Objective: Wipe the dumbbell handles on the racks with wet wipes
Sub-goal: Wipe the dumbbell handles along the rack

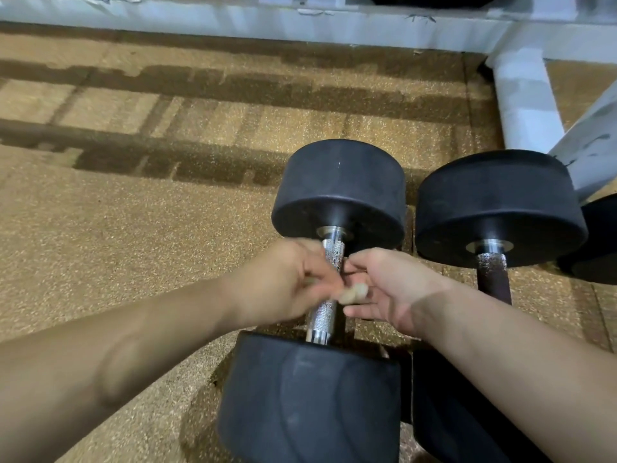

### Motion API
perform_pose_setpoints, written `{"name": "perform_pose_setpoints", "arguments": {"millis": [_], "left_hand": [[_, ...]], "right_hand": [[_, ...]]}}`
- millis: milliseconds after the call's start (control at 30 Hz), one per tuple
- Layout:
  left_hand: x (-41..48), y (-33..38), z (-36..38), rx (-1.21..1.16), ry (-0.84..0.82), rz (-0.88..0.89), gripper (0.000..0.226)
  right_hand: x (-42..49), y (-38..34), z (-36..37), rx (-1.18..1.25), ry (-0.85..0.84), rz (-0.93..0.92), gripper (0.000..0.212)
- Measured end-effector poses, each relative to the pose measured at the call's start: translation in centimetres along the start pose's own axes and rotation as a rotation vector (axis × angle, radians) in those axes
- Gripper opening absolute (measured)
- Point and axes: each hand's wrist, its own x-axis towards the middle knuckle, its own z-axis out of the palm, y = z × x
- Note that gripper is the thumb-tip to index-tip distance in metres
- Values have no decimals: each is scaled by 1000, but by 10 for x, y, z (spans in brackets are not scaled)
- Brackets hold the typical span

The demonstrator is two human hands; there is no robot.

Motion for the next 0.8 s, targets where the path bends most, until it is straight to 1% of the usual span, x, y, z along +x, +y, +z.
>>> {"name": "perform_pose_setpoints", "arguments": {"millis": [67,100,133,200,233,267,333,367,400,433,467,567,600,633,733,767,800], "left_hand": [[14,-9,4,265,226,72,9],[18,-12,8,337,297,68,10],[19,-14,13,362,346,49,9],[13,-16,17,268,364,14,8],[7,-15,16,155,319,-28,6],[0,-13,12,-9,231,-90,5],[-12,-7,1,-319,-55,-244,5],[-17,-5,-4,-381,-195,-308,10],[-21,-4,-7,-407,-295,-354,14],[-21,-5,-8,-396,-337,-359,15],[-19,-4,-9,-391,-318,-339,13],[-14,-9,-5,-465,-59,-298,8],[-16,-9,-3,-497,-18,-303,7],[-18,-11,-2,-520,-33,-299,8],[-27,-12,-1,-494,-258,-340,12],[-27,-13,-3,-481,-287,-354,11],[-24,-15,-6,-491,-247,-366,8]], "right_hand": [[0,1,1,-13,6,8,27],[-1,1,2,-19,11,12,28],[-1,0,2,-26,15,11,29],[-4,-1,2,-20,17,12,26],[-5,-3,1,-17,15,12,24],[-6,-3,0,-14,16,11,22],[-8,-3,-2,-13,15,18,22],[-8,-2,-1,-18,14,26,24],[-7,-1,1,-25,10,35,27],[-7,0,2,-29,2,42,30],[-6,1,4,-30,-8,45,32],[-2,2,7,-21,-15,48,34],[-1,3,8,-19,-17,50,34],[-1,2,8,-22,-29,51,34],[0,2,7,-28,-58,57,34],[-1,2,6,-34,-60,61,32],[-1,2,6,-42,-60,61,29]]}}
